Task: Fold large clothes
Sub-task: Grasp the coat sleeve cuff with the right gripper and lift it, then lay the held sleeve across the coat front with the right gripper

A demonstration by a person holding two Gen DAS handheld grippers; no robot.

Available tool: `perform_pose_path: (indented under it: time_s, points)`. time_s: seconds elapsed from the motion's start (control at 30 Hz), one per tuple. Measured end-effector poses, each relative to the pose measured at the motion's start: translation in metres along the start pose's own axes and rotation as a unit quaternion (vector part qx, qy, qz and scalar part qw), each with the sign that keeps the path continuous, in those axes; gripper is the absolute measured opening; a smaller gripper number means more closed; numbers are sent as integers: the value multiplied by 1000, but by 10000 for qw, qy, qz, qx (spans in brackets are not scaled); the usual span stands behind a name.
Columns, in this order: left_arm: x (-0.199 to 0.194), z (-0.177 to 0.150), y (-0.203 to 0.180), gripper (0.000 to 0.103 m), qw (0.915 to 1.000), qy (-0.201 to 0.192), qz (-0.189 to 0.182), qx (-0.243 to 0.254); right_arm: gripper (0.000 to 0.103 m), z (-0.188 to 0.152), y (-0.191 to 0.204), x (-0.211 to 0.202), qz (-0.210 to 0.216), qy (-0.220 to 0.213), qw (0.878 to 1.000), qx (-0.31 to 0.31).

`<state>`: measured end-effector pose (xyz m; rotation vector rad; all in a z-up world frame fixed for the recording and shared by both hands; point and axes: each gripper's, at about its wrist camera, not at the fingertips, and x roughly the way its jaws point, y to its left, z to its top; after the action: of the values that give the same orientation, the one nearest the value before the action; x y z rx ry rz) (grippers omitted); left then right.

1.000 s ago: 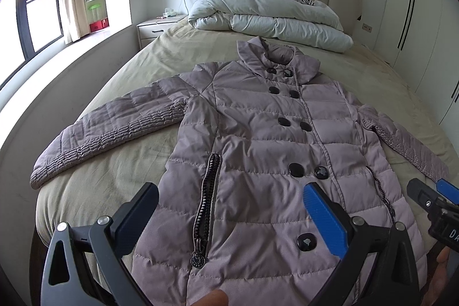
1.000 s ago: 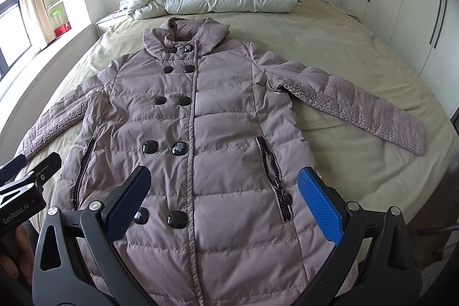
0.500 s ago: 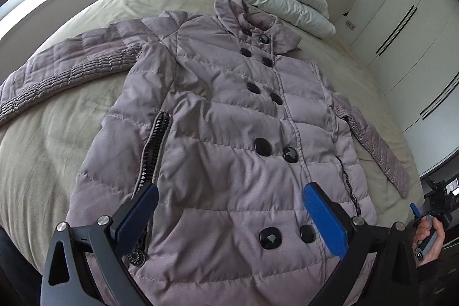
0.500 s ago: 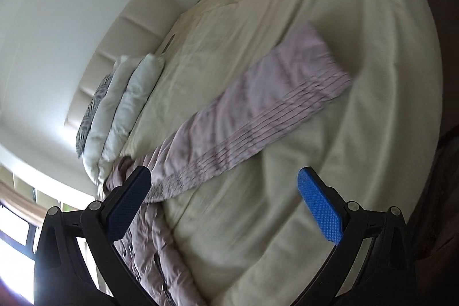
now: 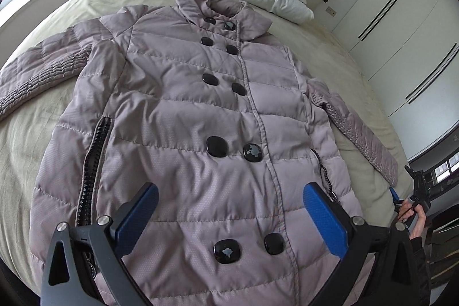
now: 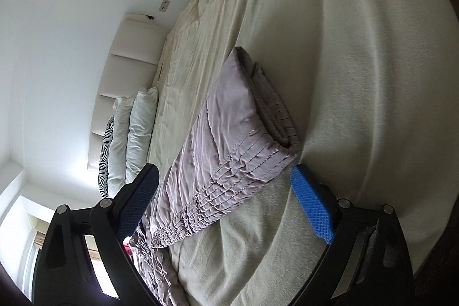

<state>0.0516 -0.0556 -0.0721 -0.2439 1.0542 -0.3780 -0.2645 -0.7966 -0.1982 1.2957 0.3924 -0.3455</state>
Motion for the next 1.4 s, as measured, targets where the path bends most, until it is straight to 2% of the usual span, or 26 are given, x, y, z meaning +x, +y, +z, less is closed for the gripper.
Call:
perform_pose_path:
  time_s: [0.17,0.27,0.33,0.4,0.43,0.47,0.5,0.6,0.7,0.77,0.83,0.97,1.07,1.17,1.23,1.3,1.33,1.4]
  points:
    - [5,-3,-4,103,9999,75,-146,-34,94,-15,18,19,160,161,9992,337]
    - [4,-4,-6,103,9996,70,-258,-28,88,-19,25,33,228,139,9980,565]
    - [2,-5,-6,103,9995,30,-322,-37,80,-18,28,49,75,69,9978,655]
    - [0,-4,-5,103,9993,-5,-361,-49,59,-15,28,57,-176,-2,9976,668]
    - [-1,-4,-4,102,9993,-19,-362,-62,53,-13,30,61,-249,-33,9977,627]
    - [-2,-4,-3,102,9993,-30,-373,-86,37,-12,33,64,-383,-56,9978,531]
    - [-3,-4,-1,102,9992,-42,-394,-108,30,-12,37,67,-562,-59,9976,406]
    - [-6,-4,6,102,9989,-100,-409,-184,21,-19,59,62,-836,-164,9963,-104]
    - [-9,-3,15,102,9984,-144,-452,-292,19,-40,113,56,-970,-244,9890,-1088]
    - [-12,-2,22,102,9981,-193,-477,-347,19,-64,163,56,-951,-226,9770,-1897]
    - [-16,-1,30,102,9976,-261,-485,-426,19,-100,215,61,-793,-140,9592,-2710]
    - [-29,-2,47,102,9967,-387,-474,-524,19,-197,308,87,-493,284,9099,-4110]
    - [-39,-3,62,102,9957,-491,-482,-623,19,-284,348,114,-316,761,8703,-4855]
    - [-47,-5,79,102,9941,-573,-525,-763,19,-365,363,144,-292,1185,8347,-5371]
    - [-51,-6,89,102,9934,-606,-515,-831,19,-412,359,161,-430,1448,8197,-5526]
    - [-53,-7,99,102,9926,-609,-510,-921,25,-454,355,181,-574,1612,8038,-5697]
    - [-53,-8,104,102,9920,-609,-526,-969,27,-465,346,189,-629,1682,7975,-5760]
    - [-51,-8,109,102,9912,-586,-579,-1034,37,-486,333,201,-706,1775,7875,-5860]
